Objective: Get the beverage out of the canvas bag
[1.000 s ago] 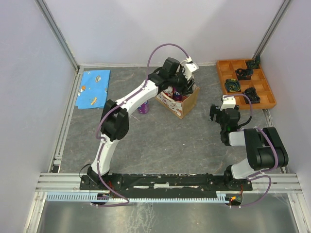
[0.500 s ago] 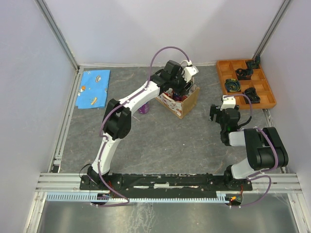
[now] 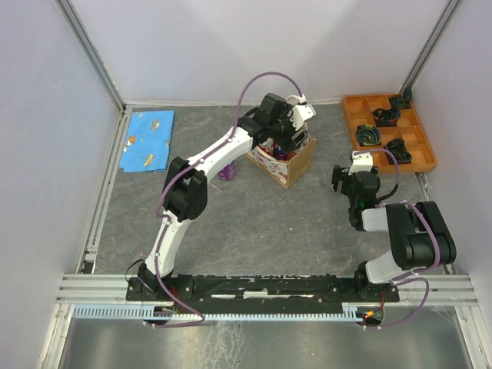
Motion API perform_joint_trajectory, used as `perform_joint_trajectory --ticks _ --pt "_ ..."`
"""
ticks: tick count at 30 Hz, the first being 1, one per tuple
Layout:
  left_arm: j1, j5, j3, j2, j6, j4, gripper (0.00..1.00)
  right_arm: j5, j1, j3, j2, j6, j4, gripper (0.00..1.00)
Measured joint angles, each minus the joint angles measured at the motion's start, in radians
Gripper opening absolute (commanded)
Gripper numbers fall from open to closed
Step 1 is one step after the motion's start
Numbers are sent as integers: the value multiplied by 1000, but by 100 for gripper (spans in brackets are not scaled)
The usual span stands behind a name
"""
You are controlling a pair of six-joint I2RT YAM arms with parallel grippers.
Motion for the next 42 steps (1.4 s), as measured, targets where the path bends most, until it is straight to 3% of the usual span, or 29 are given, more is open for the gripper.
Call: perform_joint_trajectory --ticks 1,27,29,33,38,40,42 --pt "-1 3 1 0 10 0 100 0 0 0 0 0 0 99" --pt "-50 -20 5 44 158 -18 99 0 0 0 0 0 0 99" --pt "-50 -21 10 48 163 -18 89 0 0 0 0 0 0 99" --pt "-55 -15 15 59 166 -18 50 0 0 0 0 0 0 99" --pt "-65 -13 18 67 170 -6 16 0 0 0 0 0 0 99" --pt "-64 -10 18 67 170 -6 4 0 0 0 0 0 0 99" --pt "-63 -8 18 67 170 -6 3 0 0 0 0 0 0 99"
